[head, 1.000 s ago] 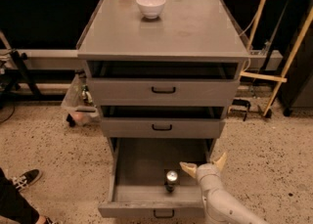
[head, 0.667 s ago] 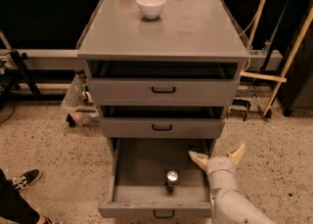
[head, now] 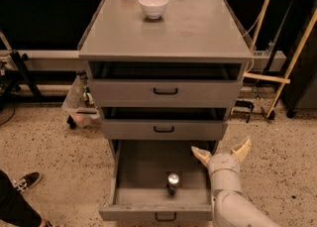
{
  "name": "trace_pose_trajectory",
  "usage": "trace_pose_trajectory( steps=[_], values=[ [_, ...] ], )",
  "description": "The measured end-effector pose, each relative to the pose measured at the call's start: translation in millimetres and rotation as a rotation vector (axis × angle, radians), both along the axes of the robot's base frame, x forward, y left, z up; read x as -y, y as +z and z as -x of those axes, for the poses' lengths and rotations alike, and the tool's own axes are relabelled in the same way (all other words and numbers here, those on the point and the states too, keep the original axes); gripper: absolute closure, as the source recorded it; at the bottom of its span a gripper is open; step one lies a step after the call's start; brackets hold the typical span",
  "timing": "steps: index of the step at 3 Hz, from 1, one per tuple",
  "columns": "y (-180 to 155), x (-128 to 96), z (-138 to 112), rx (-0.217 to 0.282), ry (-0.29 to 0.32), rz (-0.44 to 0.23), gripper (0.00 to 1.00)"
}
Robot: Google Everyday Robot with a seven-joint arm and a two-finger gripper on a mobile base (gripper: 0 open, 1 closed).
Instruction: Place redbull can into bottom drawer
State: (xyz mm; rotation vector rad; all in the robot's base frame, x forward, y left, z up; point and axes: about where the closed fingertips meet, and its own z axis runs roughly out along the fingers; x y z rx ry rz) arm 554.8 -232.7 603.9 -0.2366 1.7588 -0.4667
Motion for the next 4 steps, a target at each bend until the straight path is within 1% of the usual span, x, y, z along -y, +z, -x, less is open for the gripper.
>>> trace_pose_trajectory(
  steps=[1, 2, 3, 4],
  values=[
    [22, 6, -10, -0.006, 0.034, -0.010, 0.00],
    [107, 61, -35, 0.001, 0.026, 0.047, 0.00],
    [212, 113, -54, 0.029, 0.025, 0.163, 0.00],
    [338, 165, -47, 0.103, 0.004, 0.259, 0.00]
  ],
)
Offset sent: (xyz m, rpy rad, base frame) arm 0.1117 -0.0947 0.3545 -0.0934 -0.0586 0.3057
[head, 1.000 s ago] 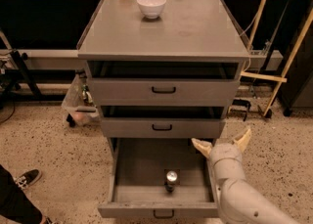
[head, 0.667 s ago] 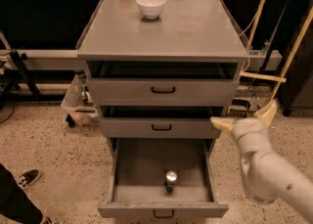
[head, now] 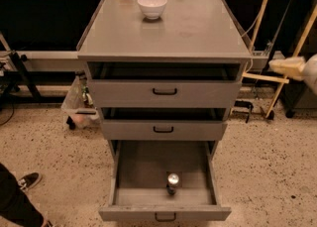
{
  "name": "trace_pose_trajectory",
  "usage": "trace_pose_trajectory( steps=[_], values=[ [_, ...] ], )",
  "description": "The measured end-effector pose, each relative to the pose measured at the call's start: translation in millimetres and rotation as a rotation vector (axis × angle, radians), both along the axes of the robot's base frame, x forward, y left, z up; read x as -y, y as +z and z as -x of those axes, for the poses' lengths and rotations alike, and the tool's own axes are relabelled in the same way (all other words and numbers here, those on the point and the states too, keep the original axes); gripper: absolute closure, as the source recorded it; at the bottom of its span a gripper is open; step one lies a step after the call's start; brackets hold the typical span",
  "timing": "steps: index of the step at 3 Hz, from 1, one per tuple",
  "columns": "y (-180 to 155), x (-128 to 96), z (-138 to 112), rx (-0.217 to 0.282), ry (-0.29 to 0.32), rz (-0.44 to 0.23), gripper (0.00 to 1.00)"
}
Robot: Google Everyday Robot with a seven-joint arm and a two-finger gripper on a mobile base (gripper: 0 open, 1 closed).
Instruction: Place redbull can into bottom drawer
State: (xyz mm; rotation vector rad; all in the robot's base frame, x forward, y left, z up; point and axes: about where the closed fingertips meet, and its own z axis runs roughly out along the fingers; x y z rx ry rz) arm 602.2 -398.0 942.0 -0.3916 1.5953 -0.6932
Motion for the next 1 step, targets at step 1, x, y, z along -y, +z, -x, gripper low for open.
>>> trace_pose_trajectory(
  steps=[1],
  values=[
    [55.0, 22.2, 19.3, 0.039, -0.012, 0.020, 0.00]
  ],
)
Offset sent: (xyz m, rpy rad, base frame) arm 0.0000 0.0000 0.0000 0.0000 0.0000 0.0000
